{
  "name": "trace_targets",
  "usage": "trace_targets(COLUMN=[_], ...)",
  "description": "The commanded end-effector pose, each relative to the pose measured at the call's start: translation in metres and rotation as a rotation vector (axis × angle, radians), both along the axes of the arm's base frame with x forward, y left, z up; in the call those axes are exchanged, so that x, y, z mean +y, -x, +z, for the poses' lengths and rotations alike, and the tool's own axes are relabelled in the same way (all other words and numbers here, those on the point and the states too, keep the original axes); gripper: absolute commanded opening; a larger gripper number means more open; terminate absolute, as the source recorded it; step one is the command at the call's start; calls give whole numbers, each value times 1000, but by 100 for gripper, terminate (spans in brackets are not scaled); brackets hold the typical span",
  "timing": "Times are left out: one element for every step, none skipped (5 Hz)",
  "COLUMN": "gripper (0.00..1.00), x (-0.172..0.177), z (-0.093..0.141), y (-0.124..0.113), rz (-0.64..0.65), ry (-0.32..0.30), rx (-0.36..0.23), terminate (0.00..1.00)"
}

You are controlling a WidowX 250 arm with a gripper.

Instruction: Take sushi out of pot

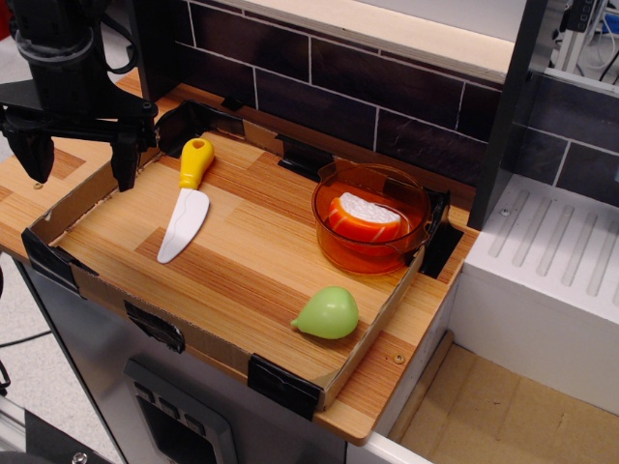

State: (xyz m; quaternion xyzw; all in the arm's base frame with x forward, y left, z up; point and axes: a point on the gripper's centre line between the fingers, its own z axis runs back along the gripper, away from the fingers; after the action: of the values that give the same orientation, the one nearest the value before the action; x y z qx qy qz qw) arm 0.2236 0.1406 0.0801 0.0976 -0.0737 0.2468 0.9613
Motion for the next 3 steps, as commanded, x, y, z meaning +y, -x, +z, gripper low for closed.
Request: trace_targets(gripper=[100, 100, 100], x=[0, -21, -45], z=[0, 22, 46], y=[0, -9, -28], rz=[0, 76, 183], ry=[0, 16, 15], rx=[0, -61, -114], terminate=[0, 0, 0])
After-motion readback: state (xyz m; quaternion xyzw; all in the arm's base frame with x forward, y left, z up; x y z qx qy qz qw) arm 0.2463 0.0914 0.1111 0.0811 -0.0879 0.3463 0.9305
